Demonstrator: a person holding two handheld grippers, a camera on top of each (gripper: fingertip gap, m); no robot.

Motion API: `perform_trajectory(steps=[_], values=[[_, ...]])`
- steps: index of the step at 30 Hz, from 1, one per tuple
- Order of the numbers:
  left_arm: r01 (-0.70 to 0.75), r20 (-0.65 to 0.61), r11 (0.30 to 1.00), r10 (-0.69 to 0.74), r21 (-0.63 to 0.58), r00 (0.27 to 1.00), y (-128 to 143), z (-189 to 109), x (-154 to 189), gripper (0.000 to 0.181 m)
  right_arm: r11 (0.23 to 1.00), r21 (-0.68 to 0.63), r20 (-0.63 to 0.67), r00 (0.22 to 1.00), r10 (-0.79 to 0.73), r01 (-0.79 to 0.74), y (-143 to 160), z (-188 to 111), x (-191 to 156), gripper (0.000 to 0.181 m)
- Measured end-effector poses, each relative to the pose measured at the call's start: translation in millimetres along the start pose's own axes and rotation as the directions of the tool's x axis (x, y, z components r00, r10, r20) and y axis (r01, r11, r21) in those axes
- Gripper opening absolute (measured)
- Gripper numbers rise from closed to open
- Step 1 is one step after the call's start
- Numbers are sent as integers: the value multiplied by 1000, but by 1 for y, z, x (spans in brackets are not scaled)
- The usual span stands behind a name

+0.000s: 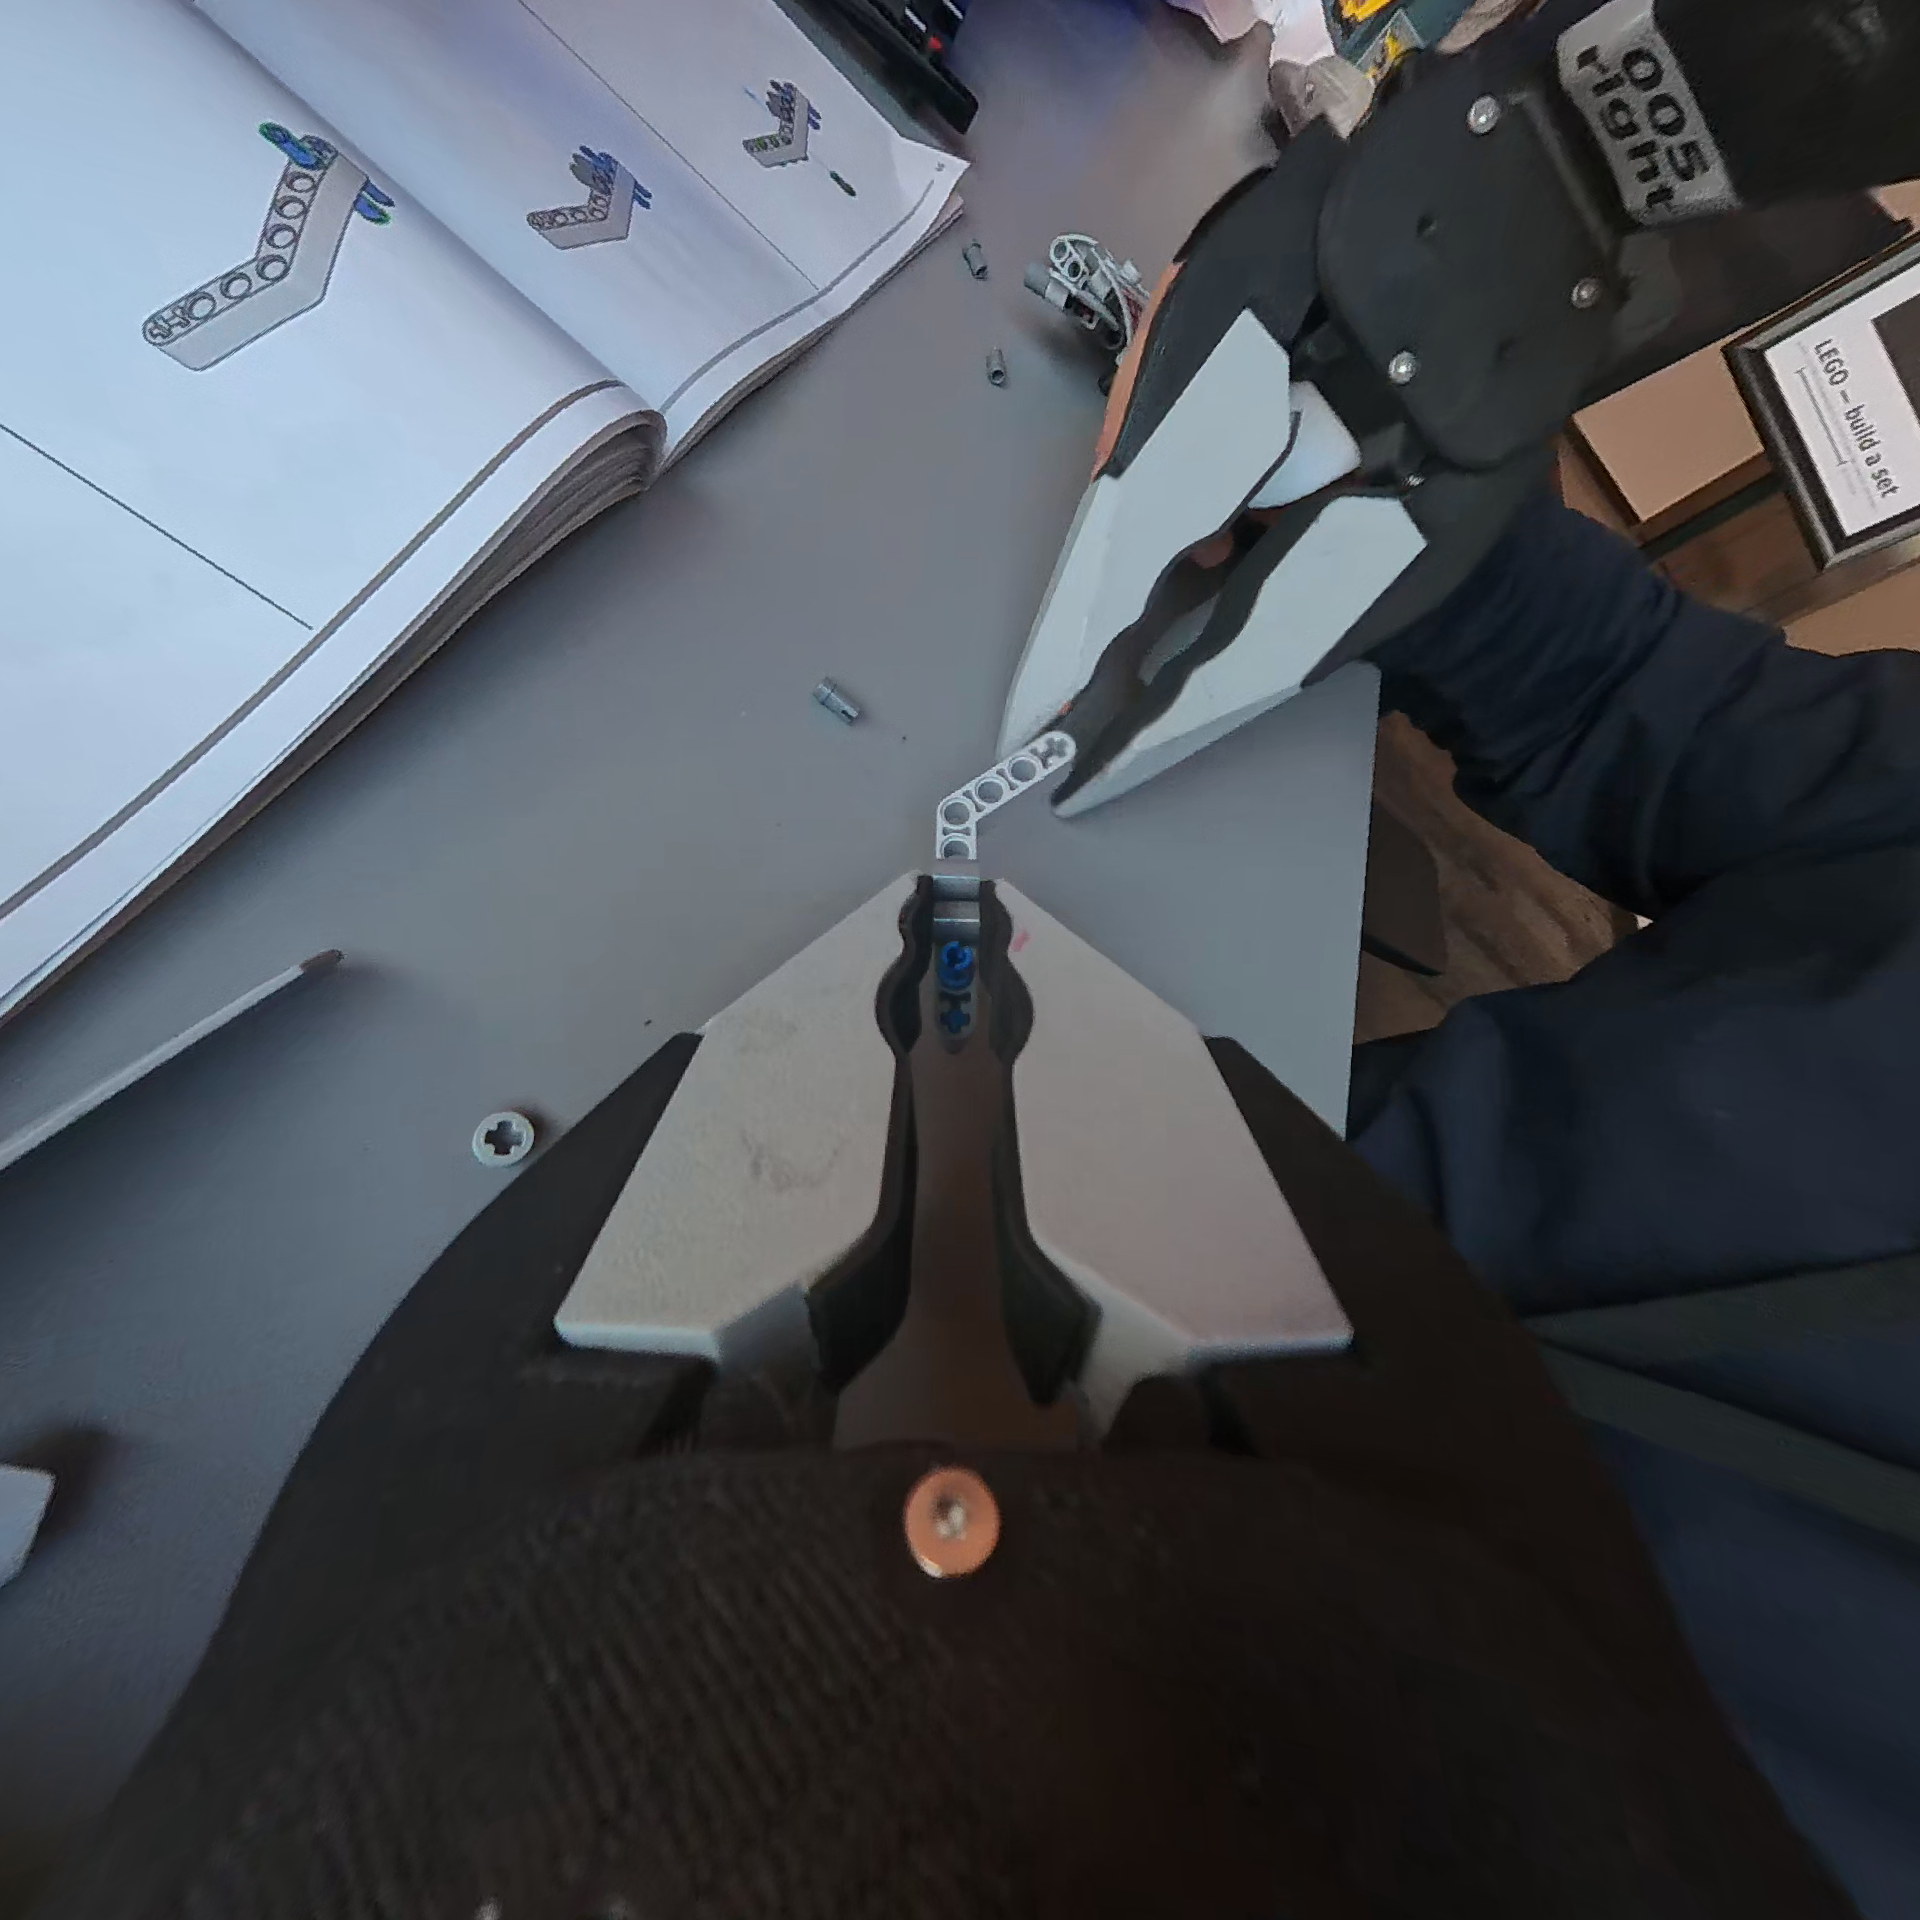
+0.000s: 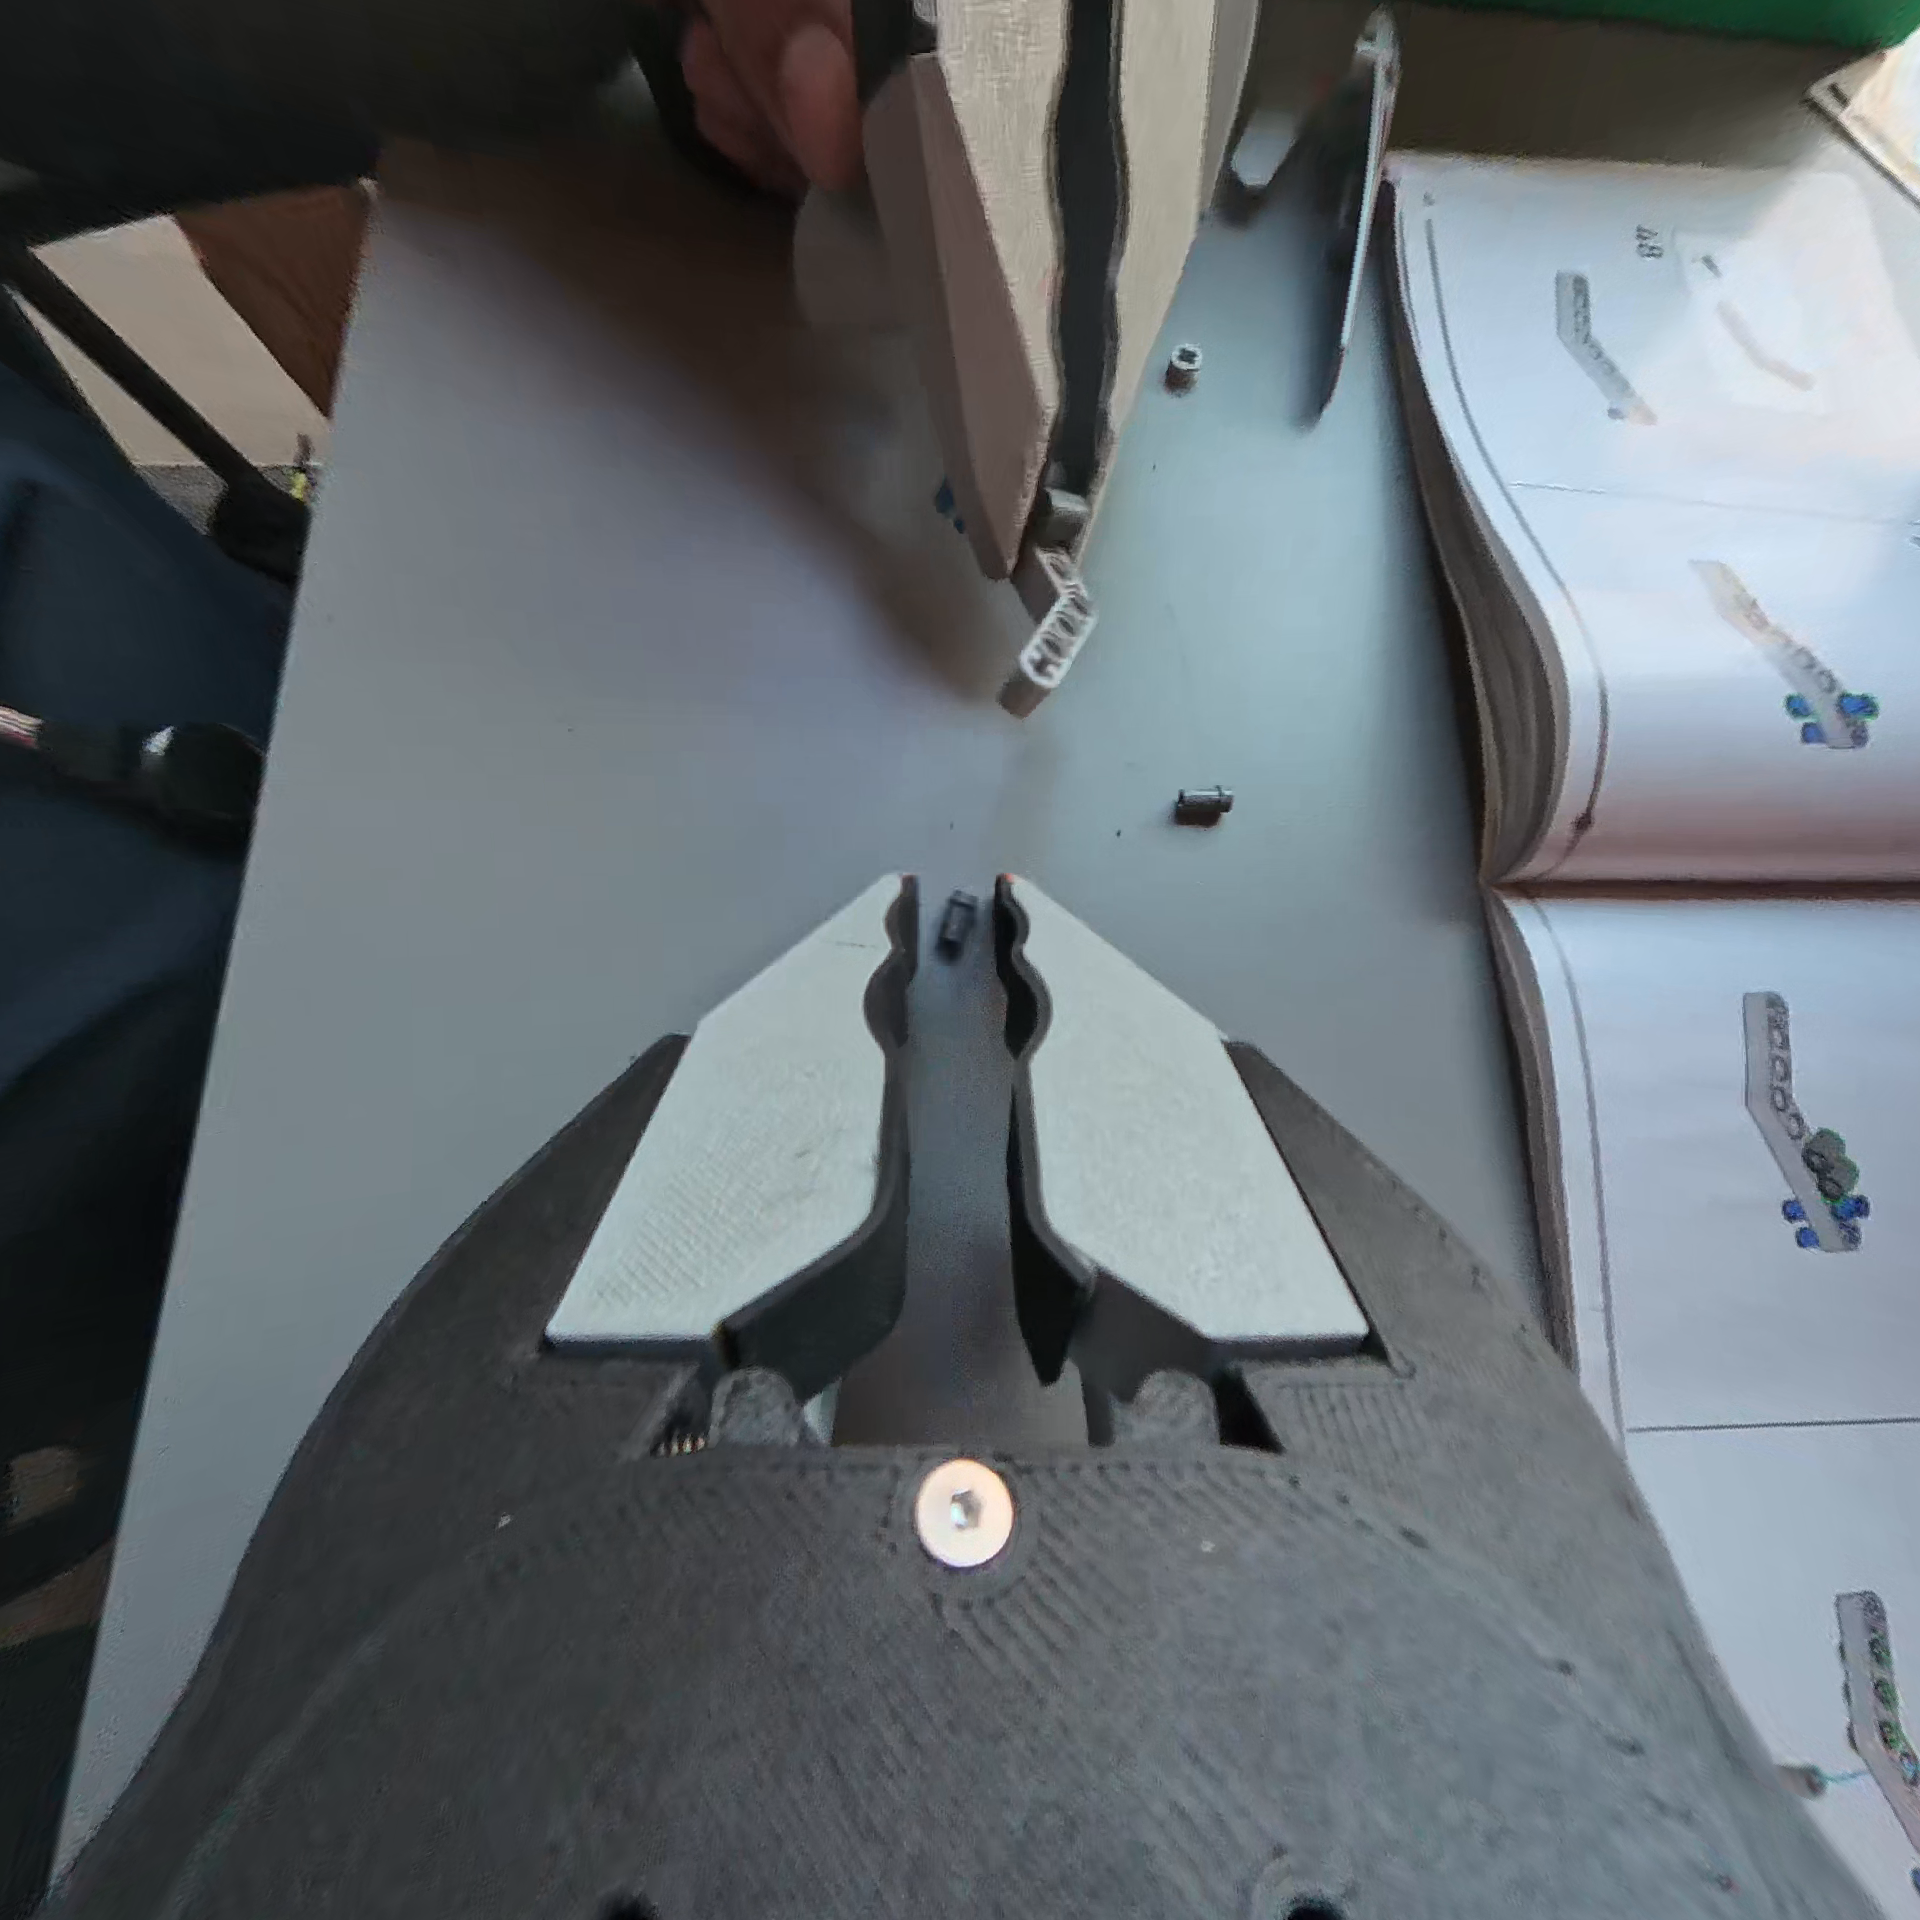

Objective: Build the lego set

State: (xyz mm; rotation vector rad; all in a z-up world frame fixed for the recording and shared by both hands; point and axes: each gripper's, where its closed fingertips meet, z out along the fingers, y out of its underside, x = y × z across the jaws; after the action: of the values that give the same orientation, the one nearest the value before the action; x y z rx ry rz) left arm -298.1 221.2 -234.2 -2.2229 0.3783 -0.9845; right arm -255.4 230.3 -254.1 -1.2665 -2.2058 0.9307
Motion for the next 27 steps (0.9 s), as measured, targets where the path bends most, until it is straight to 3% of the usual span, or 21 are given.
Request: perform_trajectory(steps=[3, 8, 11, 14, 20, 23, 27], values=[[10, 5, 1000, -10, -6, 1000, 1, 1, -2, 4, 1000, 0, -2, 1000, 8, -8, 0, -1, 0, 26], [0, 13, 999, 0, -44, 1000, 5, 4, -2, 4, 1000, 3, -14, 1000, -16, 16, 1, -3, -1, 22], [-11, 4, 999, 11, -43, 1000, 5, 4, 0, 4, 994, 86, -69, 995, -66, 72, -13, -13, 0, 20], [-24, 1, 999, 24, -36, 1000, 4, 4, 2, 4, 997, 66, -73, 997, -23, 27, -7, -19, 6, 27], [-51, 8, 998, 52, -35, 999, 4, 4, 4, 4, 995, 102, -95, 995, -4, 13, 9, -58, 7, 24], [-53, 4, 998, 54, -43, 999, 5, 4, 5, 4, 997, 68, -134, 991, -14, 23, 26, -75, 8, 20], [-80, 13, 994, 81, -69, 997, 9, 7, 6, 4, 991, -84, -136, 984, -113, 103, 37, -73, 13, 19]])
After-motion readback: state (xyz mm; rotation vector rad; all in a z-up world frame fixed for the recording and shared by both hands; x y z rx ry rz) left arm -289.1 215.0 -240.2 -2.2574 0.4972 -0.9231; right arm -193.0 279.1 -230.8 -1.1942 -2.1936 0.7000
